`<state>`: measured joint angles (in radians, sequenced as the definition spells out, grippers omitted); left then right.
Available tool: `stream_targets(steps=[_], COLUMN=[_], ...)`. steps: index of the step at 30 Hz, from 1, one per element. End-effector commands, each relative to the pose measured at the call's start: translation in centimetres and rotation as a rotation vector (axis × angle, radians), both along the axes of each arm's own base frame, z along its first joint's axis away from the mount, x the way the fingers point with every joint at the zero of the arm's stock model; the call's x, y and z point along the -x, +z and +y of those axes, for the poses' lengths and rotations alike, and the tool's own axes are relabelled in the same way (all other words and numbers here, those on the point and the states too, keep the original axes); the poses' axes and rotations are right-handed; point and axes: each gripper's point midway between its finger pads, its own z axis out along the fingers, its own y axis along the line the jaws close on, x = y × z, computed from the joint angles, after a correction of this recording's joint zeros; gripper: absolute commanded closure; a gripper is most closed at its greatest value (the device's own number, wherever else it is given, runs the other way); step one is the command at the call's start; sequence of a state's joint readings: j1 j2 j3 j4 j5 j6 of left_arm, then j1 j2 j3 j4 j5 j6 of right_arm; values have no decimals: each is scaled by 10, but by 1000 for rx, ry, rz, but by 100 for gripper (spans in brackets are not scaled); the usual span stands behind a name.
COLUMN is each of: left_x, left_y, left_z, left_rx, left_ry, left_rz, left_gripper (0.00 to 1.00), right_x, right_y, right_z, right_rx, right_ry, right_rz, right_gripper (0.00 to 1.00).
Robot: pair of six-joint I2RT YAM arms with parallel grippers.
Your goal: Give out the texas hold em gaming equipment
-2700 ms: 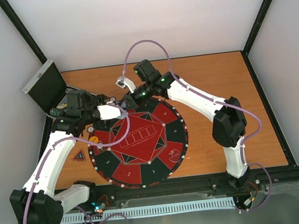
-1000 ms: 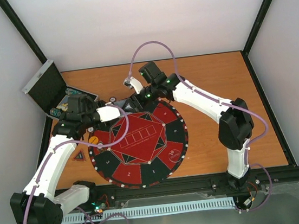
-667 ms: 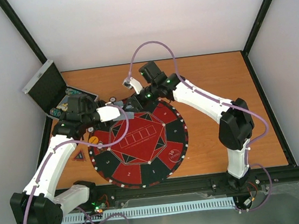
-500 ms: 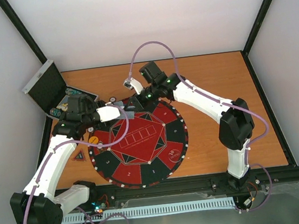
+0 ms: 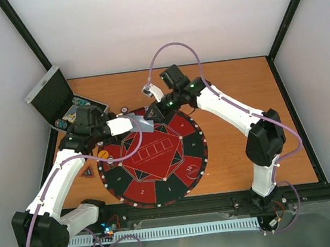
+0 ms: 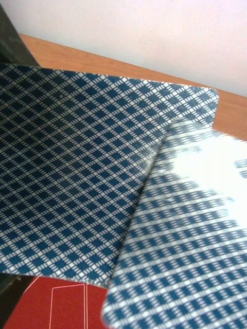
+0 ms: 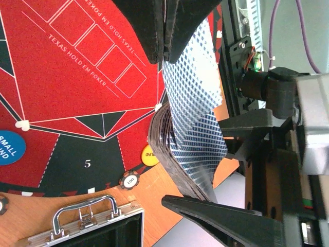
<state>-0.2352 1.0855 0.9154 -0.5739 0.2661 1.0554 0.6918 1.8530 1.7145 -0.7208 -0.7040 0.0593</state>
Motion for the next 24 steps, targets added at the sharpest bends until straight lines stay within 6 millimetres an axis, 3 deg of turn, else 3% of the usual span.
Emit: stream_targets(steps=[1, 9, 15, 20, 24], left_x=[-2, 0, 11, 9, 8], left_y=[10, 5, -7, -8, -3], left_z=[-2, 7, 17, 42, 68], left_rx=[39, 143, 235, 316, 365], left_ry=[24, 196, 341, 477, 573], left_rz=[-25, 43, 111, 86, 32], left_gripper=[37, 37, 37, 37, 37], right_x=[6, -19, -41, -43, -31], right_y=[33, 52, 50, 46, 29], right_z=[-13, -47, -69, -65, -47], right_rx=[-37, 27, 113, 68, 78], right_ry=[21, -113, -240, -270, -226], right_rz=[-55, -214, -362, -404, -481], right_gripper=[97, 97, 97, 97, 97])
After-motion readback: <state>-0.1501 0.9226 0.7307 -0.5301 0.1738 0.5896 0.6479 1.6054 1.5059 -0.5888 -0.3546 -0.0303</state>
